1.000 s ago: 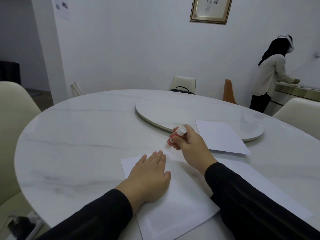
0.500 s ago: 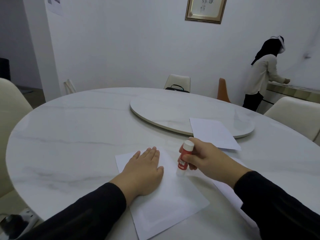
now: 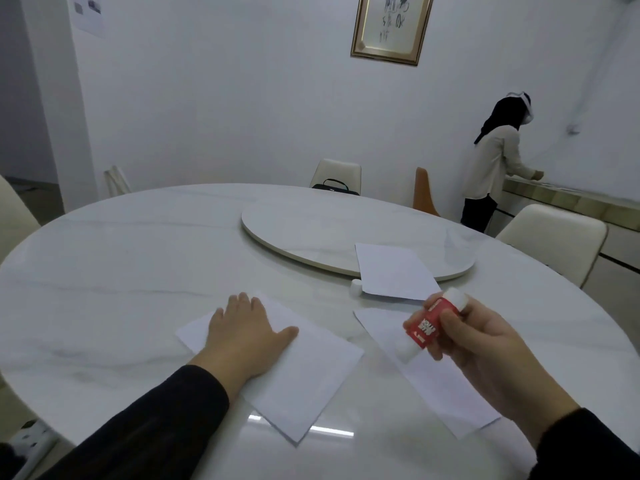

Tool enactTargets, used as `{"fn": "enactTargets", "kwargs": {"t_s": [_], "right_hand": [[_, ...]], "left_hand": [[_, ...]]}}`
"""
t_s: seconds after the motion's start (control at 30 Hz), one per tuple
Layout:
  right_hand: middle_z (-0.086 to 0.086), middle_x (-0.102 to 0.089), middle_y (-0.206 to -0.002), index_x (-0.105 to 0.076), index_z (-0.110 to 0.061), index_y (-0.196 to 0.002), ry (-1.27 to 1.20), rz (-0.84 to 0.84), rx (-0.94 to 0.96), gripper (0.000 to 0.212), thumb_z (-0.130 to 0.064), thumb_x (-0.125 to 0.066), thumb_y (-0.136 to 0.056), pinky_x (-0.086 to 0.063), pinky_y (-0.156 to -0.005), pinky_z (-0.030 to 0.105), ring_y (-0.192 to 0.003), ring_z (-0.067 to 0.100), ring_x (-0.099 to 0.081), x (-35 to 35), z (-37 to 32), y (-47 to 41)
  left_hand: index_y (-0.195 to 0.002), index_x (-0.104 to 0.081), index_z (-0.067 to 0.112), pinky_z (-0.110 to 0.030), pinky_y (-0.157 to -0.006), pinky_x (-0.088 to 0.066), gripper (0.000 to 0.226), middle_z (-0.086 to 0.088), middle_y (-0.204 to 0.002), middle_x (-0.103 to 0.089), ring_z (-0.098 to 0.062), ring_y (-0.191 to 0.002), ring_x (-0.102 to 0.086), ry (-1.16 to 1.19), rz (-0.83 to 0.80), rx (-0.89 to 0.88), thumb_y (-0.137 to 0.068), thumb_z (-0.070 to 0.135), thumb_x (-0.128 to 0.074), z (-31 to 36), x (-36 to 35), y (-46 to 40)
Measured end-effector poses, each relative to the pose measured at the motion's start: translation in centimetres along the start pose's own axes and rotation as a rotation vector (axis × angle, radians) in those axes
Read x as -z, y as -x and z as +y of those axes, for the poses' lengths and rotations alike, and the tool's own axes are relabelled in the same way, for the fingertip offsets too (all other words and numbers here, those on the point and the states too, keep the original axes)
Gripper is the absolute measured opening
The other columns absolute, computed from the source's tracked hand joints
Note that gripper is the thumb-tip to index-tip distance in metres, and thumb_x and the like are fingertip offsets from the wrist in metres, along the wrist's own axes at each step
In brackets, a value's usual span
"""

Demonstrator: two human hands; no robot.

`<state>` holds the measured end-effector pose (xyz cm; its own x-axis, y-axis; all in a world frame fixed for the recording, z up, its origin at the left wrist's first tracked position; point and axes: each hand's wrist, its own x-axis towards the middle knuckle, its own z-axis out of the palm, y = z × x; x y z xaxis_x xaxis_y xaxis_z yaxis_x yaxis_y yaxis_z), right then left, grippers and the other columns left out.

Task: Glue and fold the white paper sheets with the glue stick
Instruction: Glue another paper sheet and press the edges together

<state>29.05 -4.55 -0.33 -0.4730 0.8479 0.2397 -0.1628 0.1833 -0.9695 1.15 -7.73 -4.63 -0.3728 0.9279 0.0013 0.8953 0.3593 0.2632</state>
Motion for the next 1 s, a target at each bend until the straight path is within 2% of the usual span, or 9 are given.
{"fn": "enactTargets", "kwargs": {"t_s": [0.07, 0.13, 0.2, 0.3, 0.43, 0.5, 0.63, 0.87, 1.0], "right_hand": [[0.017, -0.072, -0.085, -0.07, -0.014, -0.089, -0.01, 0.117, 0.048, 0.069, -0.057, -0.088, -0.038, -0.053, -0.057, 0.023, -0.057, 0.017, -0.058, -0.4, -0.5, -0.3], [0.017, -0.07, -0.085, -0.07, -0.016, -0.09, 0.089, 0.194, 0.068, 0.048, -0.047, -0.083, -0.056, -0.053, -0.061, 0.026, -0.059, 0.017, -0.059, -1.6, -0.9, -0.8], [0.015, -0.067, -0.08, -0.065, -0.009, -0.095, 0.166, 0.248, 0.081, 0.018, -0.021, -0.068, -0.082, -0.051, -0.06, 0.027, -0.059, 0.016, -0.058, -3.1, -0.9, -1.6], [0.009, -0.065, -0.074, -0.061, -0.006, -0.091, 0.322, 0.231, 0.094, 0.003, -0.007, -0.059, -0.089, -0.048, -0.057, 0.023, -0.058, 0.014, -0.058, -5.5, 0.1, -2.7], [-0.003, -0.067, -0.071, -0.059, -0.009, -0.09, 0.511, 0.246, 0.059, 0.007, -0.017, -0.06, -0.089, -0.049, -0.066, 0.026, -0.058, -0.002, -0.062, -7.4, 1.9, -4.2], [-0.007, -0.065, -0.07, -0.059, -0.012, -0.09, 0.535, 0.266, 0.056, 0.008, -0.019, -0.06, -0.09, -0.051, -0.071, 0.028, -0.06, -0.006, -0.062, -7.9, 2.2, -4.9], [-0.007, -0.064, -0.073, -0.057, -0.017, -0.086, 0.57, 0.264, 0.029, 0.006, -0.022, -0.06, -0.09, -0.05, -0.072, 0.027, -0.07, 0.008, -0.063, -8.2, 2.9, -6.1], [-0.003, -0.07, -0.078, -0.057, -0.02, -0.088, 0.709, 0.109, 0.053, 0.004, -0.016, -0.057, -0.089, -0.05, -0.073, 0.029, -0.064, 0.005, -0.058, -8.1, 3.8, -5.8], [-0.006, -0.068, -0.075, -0.058, -0.019, -0.088, 0.784, 0.024, 0.092, 0.006, -0.014, -0.058, -0.089, -0.047, -0.065, 0.016, -0.067, 0.0, -0.06, -8.0, 3.1, -4.9]], "left_hand": [[-0.149, -0.013, 0.01, -0.041, -0.12, -0.006, 0.082, -0.009, -0.159, -0.01, -0.028, -0.147, -0.004, -0.045, 0.154, -0.003, -0.088, 0.06, -0.037, 0.5, 0.5, 0.8], [-0.148, -0.022, 0.022, -0.034, -0.119, -0.001, 0.067, 0.002, -0.159, -0.013, -0.016, -0.147, -0.004, 0.035, 0.175, -0.218, -0.091, 0.054, -0.039, 0.6, 1.1, 1.5], [-0.146, -0.025, 0.036, -0.026, -0.116, 0.004, 0.056, 0.014, -0.159, -0.004, -0.005, -0.145, 0.004, 0.149, -0.033, -0.41, -0.093, 0.05, -0.04, 0.1, 1.5, 2.3], [-0.148, -0.004, 0.039, -0.031, -0.118, 0.005, 0.06, 0.011, -0.159, 0.01, -0.011, -0.146, 0.011, -0.034, -0.183, -0.385, -0.094, 0.056, -0.025, -0.3, 0.5, 3.3], [-0.15, -0.004, 0.031, -0.043, -0.118, -0.004, 0.066, -0.001, -0.16, 0.005, -0.023, -0.147, 0.006, -0.129, -0.059, -0.198, -0.092, 0.061, -0.015, 1.4, -0.3, 3.5], [-0.15, -0.006, 0.033, -0.043, -0.119, 0.001, 0.065, 0.002, -0.16, 0.008, -0.02, -0.147, 0.012, -0.136, -0.034, -0.275, -0.092, 0.061, -0.017, 1.4, -0.2, 3.5], [-0.148, 0.0, 0.04, -0.031, -0.118, 0.008, 0.059, 0.014, -0.158, 0.01, -0.007, -0.145, 0.013, -0.092, -0.118, -0.456, -0.094, 0.054, -0.02, 0.2, -0.2, 3.5], [-0.148, 0.005, 0.038, -0.036, -0.119, 0.007, 0.06, 0.013, -0.158, 0.013, -0.01, -0.145, 0.014, -0.145, -0.149, -0.425, -0.095, 0.054, -0.017, 0.4, -0.7, 3.4], [-0.148, 0.007, 0.038, -0.037, -0.119, 0.007, 0.06, 0.012, -0.158, 0.015, -0.01, -0.145, 0.015, -0.15, -0.176, -0.424, -0.095, 0.054, -0.016, 0.5, -0.5, 3.4]]}}
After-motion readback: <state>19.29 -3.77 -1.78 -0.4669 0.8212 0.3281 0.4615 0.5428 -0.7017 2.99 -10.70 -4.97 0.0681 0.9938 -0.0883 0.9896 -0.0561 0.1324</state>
